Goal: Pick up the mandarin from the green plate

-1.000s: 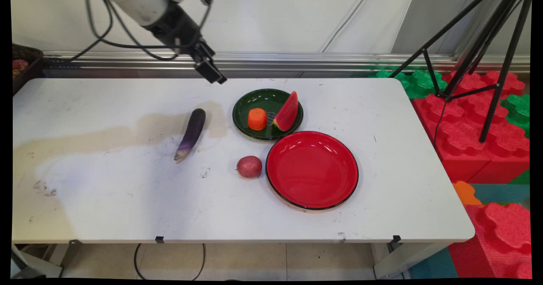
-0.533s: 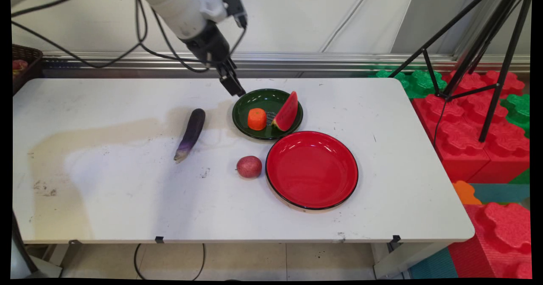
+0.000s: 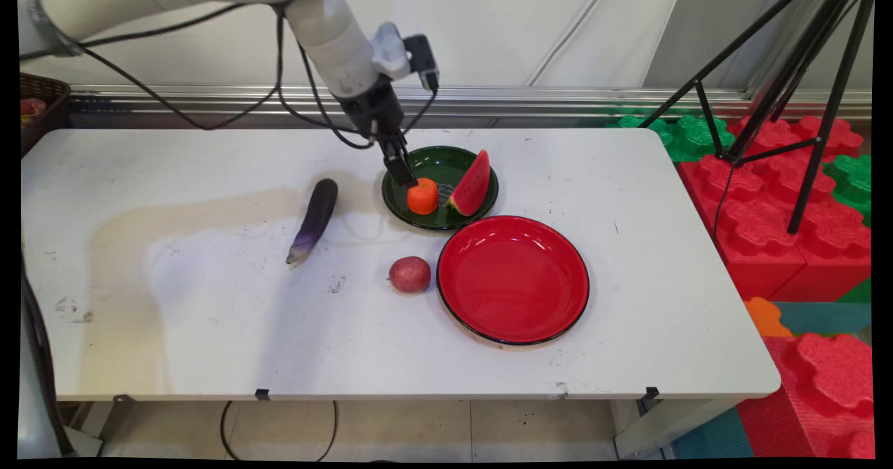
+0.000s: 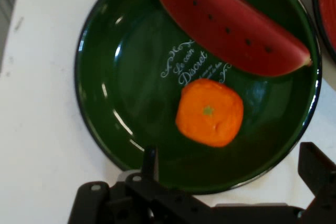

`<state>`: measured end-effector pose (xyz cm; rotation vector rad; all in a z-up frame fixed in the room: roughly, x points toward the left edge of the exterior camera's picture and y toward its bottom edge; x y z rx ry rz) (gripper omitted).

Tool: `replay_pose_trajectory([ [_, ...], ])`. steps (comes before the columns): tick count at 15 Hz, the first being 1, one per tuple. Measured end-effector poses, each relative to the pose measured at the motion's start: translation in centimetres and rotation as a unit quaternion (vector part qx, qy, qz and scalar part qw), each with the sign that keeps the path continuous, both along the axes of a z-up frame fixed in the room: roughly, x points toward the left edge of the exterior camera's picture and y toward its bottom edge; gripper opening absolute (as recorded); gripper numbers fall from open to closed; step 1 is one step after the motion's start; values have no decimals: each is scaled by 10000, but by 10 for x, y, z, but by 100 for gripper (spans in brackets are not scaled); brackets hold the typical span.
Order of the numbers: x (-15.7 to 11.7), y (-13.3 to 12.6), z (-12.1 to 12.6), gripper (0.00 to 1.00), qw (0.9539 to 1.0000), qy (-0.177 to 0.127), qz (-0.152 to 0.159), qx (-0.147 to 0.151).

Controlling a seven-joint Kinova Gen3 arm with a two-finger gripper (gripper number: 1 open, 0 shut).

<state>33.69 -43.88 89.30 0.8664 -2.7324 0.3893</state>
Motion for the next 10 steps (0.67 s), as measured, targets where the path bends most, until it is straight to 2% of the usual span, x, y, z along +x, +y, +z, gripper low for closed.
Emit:
replay_pose_trajectory([
  [7, -18, -38, -50, 100, 9992, -191, -130, 320],
  [10, -22, -46, -64, 100, 9986, -232, -191, 426],
])
